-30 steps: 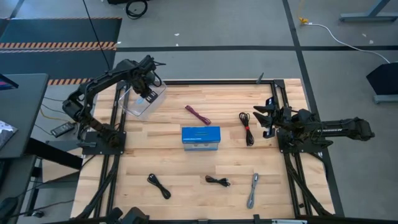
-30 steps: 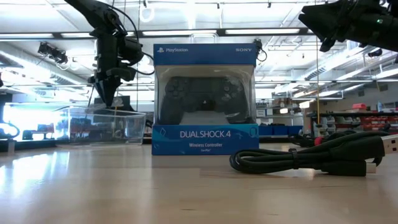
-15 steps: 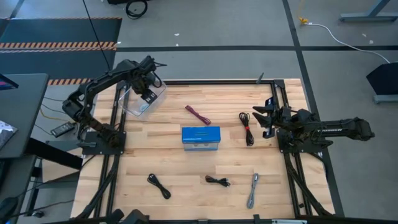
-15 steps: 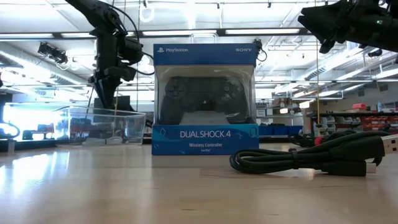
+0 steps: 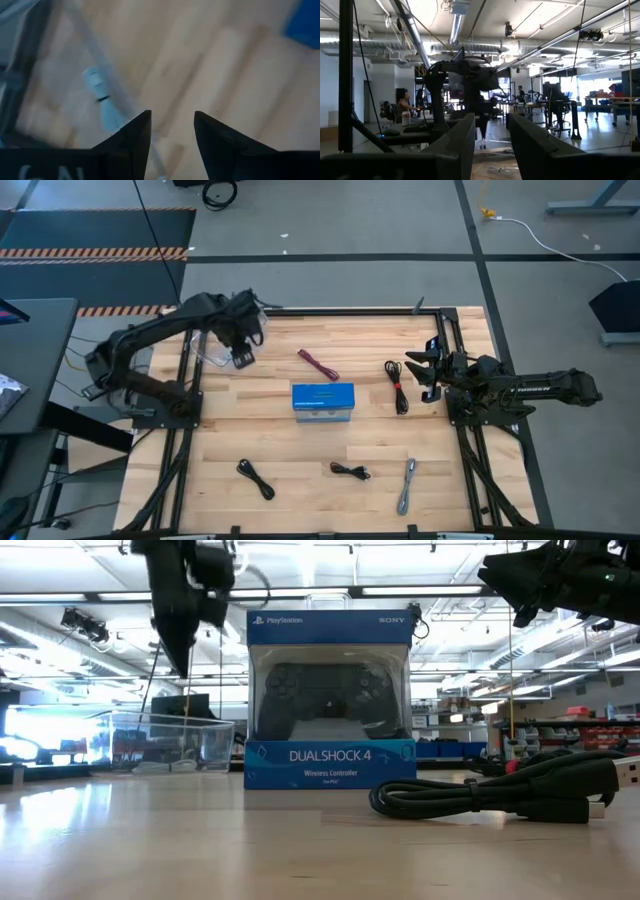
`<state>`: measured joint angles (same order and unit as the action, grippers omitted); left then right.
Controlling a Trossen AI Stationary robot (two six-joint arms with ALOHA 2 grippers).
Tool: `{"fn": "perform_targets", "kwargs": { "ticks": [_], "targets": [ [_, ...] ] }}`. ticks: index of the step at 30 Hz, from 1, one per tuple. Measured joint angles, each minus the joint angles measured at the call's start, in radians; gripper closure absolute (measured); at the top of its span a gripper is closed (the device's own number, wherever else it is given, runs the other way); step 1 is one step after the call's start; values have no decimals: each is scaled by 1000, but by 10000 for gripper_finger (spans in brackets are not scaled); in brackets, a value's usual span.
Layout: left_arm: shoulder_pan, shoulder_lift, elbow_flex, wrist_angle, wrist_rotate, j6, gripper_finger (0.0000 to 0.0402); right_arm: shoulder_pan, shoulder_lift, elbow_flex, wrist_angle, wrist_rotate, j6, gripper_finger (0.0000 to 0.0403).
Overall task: Pick and place USB-C Cables
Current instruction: Put the bottom left black charger cable into the transparent bin
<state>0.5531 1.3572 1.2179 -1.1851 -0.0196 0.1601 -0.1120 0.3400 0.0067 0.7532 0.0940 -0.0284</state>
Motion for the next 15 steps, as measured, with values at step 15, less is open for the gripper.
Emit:
{"fn": "perform_targets", "kwargs": {
  "ticks": [15],
  "targets": [
    [-695, -56, 1, 98, 15, -172, 244, 0, 0, 0, -4, 0, 21, 276]
  ]
}}
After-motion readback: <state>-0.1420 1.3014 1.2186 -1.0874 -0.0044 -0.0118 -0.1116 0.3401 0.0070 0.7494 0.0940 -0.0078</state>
